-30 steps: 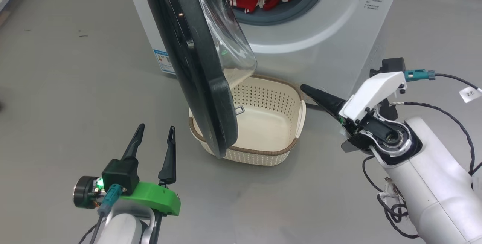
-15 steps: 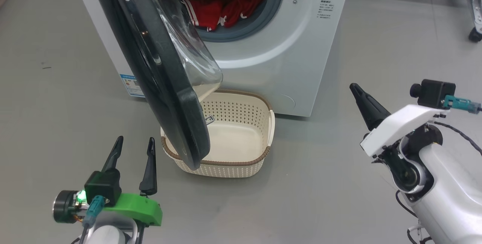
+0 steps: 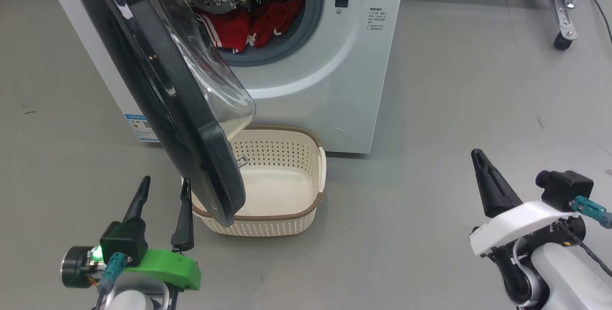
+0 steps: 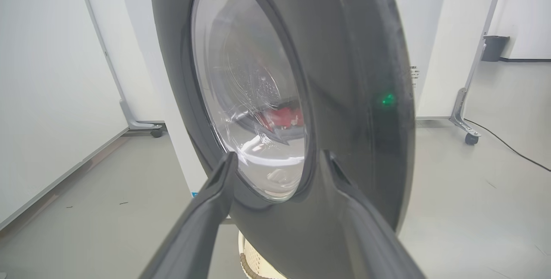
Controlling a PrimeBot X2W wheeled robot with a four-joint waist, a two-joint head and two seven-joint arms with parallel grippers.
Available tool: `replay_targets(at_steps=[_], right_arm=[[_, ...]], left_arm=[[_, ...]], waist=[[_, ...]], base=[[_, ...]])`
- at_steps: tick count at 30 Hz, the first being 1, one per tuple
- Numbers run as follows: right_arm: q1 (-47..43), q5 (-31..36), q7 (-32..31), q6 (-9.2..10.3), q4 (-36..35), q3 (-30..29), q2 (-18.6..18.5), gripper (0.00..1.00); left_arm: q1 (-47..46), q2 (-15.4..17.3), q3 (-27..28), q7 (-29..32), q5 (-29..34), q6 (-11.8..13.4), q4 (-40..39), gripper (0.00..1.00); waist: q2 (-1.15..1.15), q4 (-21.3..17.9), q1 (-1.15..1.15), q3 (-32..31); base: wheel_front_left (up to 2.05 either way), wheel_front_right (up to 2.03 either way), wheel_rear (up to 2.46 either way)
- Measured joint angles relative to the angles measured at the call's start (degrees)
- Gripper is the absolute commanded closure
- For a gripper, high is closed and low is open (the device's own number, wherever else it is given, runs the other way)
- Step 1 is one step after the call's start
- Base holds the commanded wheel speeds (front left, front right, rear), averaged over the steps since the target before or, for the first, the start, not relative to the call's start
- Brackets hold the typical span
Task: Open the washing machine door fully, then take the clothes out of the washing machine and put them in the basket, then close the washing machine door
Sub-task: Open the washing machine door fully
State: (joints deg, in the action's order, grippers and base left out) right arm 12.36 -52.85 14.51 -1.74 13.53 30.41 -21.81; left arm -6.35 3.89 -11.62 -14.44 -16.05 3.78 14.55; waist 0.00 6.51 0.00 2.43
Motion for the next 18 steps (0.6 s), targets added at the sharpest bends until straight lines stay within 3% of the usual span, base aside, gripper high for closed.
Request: replay_targets(at_steps=[4,5,6,7,8,18], right_arm=[[-2.7,1.4,0.0,1.56,-0.2,-0.3,0.0,1.00],[-3.2,1.4,0.0,2.02,-0.3,-0.7,0.1,0.66],[-3.7,1.7,0.0,2.50,-0.4,-0.9,0.2,0.66],[-4.1,2.2,0.0,2.83,-0.5,-1.2,0.3,0.30],[-4.5,2.6,0.0,3.31,-0.8,-1.7,0.4,0.00],[-7.2,5.8,0.0,4.86,-3.8,-4.9,2.4,0.00]], left_arm=[[0.0,-0.3,0.2,0.0,0.0,-0.2,-0.1,0.00],[0.0,-0.3,0.3,0.0,0.0,-0.4,-0.1,0.00],[0.1,-0.3,0.5,0.0,0.0,-0.5,-0.2,0.00],[0.1,-0.3,0.6,0.0,0.1,-0.5,-0.2,0.00],[0.2,-0.4,0.7,0.0,0.3,-0.5,-0.2,0.00],[1.7,-0.8,1.7,0.0,0.5,-1.1,-0.1,0.00]], waist=[[0.00,-0.3,0.00,-0.1],[0.00,-0.4,0.00,-0.1],[0.00,-0.4,0.00,-0.1],[0.00,-0.5,0.00,-0.2],[0.00,-0.5,0.00,-0.2],[0.00,-1.1,0.00,-0.5]], base=[[0.00,0.00,0.00],[0.00,0.00,0.00],[0.00,0.00,0.00],[0.00,0.00,0.00],[0.00,0.00,0.00],[0.00,0.00,0.00]])
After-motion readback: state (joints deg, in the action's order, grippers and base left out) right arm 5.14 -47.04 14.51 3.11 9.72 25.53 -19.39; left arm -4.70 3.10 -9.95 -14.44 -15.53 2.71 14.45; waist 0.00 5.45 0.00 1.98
